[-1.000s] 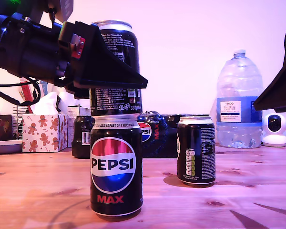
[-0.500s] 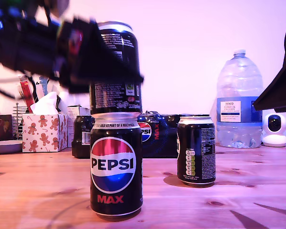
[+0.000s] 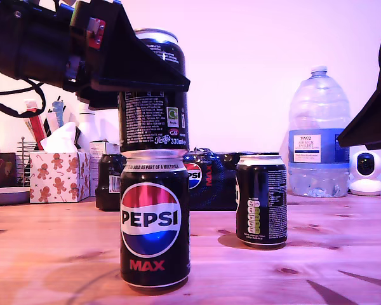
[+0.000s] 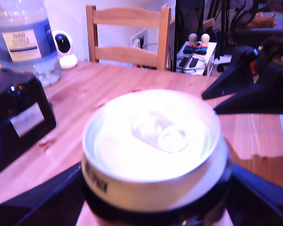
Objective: Stack up the Pepsi cans on top of each other
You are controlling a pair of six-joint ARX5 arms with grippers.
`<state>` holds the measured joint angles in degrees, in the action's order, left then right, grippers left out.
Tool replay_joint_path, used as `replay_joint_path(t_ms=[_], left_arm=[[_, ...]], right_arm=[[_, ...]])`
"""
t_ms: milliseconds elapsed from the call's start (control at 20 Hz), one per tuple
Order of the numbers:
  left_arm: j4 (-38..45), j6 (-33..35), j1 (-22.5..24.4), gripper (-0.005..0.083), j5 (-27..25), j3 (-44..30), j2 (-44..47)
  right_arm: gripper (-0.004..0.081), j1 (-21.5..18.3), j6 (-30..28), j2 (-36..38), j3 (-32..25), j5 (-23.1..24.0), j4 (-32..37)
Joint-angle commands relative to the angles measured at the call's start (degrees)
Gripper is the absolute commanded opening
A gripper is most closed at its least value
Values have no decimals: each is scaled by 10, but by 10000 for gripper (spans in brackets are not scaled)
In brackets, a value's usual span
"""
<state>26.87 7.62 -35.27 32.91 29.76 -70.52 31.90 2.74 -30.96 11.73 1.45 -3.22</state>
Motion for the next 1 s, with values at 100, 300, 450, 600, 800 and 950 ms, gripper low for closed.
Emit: replay_joint_path(t_ms=[100, 300, 450, 600, 800, 950], left_arm=[[6, -10, -2, 732, 12, -4, 27], [5, -16, -2, 732, 12, -4, 45], [-14, -16, -2, 731, 11, -4, 45], [-33, 2, -3, 729, 5, -4, 45], [-30, 20, -14, 714, -19, -4, 45], [-31, 36, -26, 562, -30, -4, 45]], right_arm=[[368, 0, 1, 1, -4, 0, 3], [368, 0, 1, 1, -4, 0, 4], [368, 0, 2, 1, -4, 0, 4], [368, 0, 3, 1, -4, 0, 4], [368, 0, 3, 1, -4, 0, 4], [368, 0, 3, 1, -4, 0, 4]])
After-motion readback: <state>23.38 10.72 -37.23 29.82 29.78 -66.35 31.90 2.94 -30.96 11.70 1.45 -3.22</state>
